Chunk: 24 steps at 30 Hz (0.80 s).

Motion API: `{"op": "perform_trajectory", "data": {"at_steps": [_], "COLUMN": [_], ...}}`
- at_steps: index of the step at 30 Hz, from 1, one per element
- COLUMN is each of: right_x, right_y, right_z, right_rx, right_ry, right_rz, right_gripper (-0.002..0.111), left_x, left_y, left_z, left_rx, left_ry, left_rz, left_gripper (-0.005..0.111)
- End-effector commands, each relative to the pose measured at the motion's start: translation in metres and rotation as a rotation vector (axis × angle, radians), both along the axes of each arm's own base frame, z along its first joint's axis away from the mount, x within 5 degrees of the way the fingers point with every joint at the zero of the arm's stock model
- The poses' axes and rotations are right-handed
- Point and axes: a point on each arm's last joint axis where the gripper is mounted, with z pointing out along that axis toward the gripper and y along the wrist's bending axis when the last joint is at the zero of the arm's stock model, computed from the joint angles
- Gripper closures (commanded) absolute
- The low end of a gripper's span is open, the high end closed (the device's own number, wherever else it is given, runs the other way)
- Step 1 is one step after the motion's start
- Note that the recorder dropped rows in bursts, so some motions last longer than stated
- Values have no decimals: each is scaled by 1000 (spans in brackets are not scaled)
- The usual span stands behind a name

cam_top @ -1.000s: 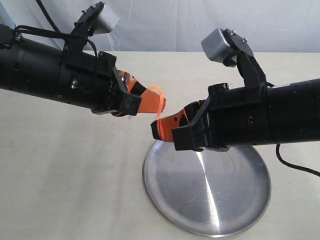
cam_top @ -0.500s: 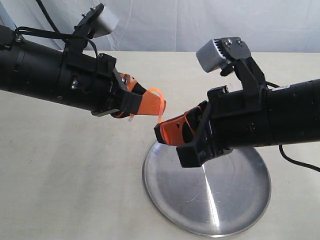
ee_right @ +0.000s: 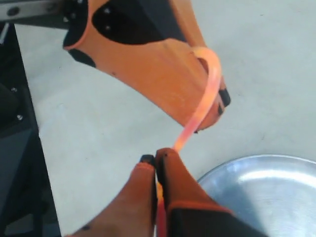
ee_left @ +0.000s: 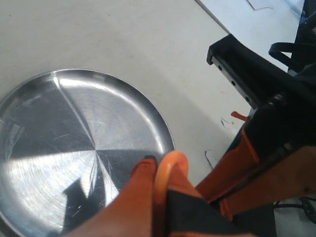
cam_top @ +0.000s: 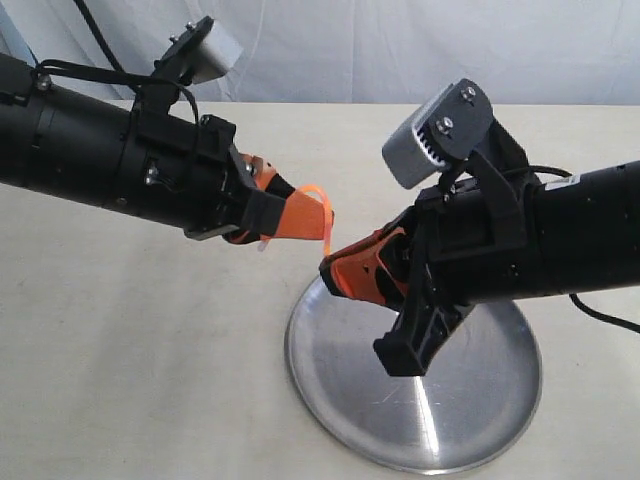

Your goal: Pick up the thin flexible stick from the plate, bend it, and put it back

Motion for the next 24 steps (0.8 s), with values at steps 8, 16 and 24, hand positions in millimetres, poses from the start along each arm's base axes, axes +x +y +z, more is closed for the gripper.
{"op": "perform_trajectory", "data": {"at_steps": [8,16,24], "right_x": [-11,-16,-19], "right_y": [11,22,25], "right_z": [-10,-9,-9], "right_rx": [-160,-172,-176], "right_ry": [-167,-238,-247], "right_rz": [168,185,205], "right_gripper": [109,109,109], "left_x": [-1,-1,-1], "left_y": [-5,-5,-5], "left_z": [14,13,13], "left_rx": [-104,-94,-94], "left_ry": [42,36,34], "left_rz": [33,28,32], "left_gripper": [107,107,107]}}
